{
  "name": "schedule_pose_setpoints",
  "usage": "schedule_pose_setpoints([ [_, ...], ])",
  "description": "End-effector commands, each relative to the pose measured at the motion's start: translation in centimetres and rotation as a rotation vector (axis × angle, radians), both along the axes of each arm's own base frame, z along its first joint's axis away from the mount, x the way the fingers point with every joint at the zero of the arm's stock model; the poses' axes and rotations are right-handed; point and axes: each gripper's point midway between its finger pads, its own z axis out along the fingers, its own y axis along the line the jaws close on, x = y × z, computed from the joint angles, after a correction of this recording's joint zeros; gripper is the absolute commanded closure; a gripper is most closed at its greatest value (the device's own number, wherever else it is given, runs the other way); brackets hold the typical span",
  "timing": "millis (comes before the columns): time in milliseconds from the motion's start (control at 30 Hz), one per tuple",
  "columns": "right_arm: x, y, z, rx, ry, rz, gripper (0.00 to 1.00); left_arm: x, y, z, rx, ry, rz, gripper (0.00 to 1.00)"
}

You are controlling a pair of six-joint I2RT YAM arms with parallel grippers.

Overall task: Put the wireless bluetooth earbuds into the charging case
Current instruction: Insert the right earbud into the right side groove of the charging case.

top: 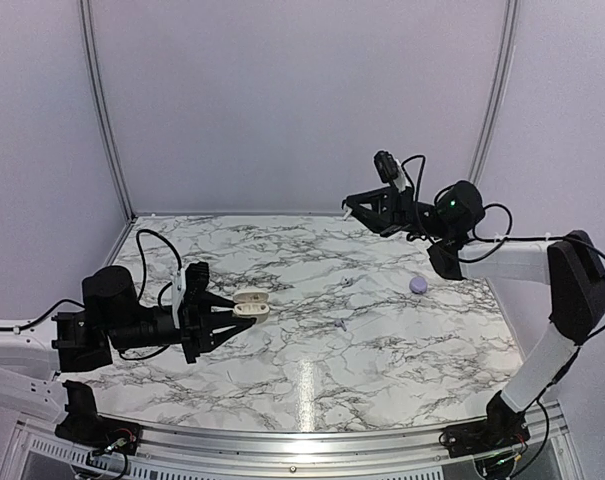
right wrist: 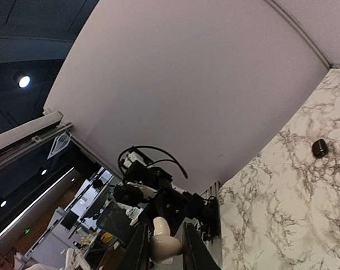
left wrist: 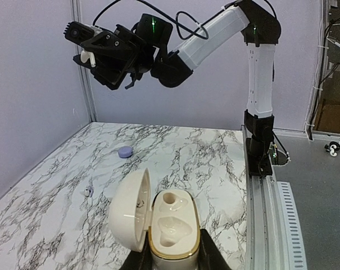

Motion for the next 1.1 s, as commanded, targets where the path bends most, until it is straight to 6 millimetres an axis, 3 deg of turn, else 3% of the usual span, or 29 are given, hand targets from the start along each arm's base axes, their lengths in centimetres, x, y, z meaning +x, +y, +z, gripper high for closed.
schedule_pose_setpoints([
  [0, -4.8, -0.7, 4.3, 0.157, -0.073, 0.189, 1.0, -0.3, -0.8, 2.9, -0.067, -0.03, -0.042, 1.0],
  [200, -6.1, -0.1, 4.0, 0.156, -0.072, 0.28, 1.0, -0.4, -0.9, 3.1, -0.067, -0.046, -0.052, 1.0],
  [433, -8.6, 1.4, 4.9, 0.11, -0.236, 0.33, 1.0, -0.8, -1.1, 3.4, -0.071, -0.04, -0.081, 1.0],
  [567, -10.5, 1.2, 6.0, 0.13, -0.362, 0.355, 0.99, -0.8, -1.2, 3.3, -0.067, -0.046, -0.081, 1.0],
  [800, -12.5, 0.9, 5.8, 0.141, -0.581, 0.301, 0.96, -1.2, -1.4, 3.0, -0.058, -0.049, -0.11, 1.0],
  [967, -12.7, 4.4, 4.4, -0.019, -0.737, 0.242, 0.95, -1.7, -1.5, 3.0, -0.056, -0.062, -0.139, 1.0],
  [1067, -13.9, 6.4, 2.7, -0.144, -0.844, 0.254, 0.98, -1.8, -1.4, 3.1, -0.056, -0.071, -0.141, 1.0],
])
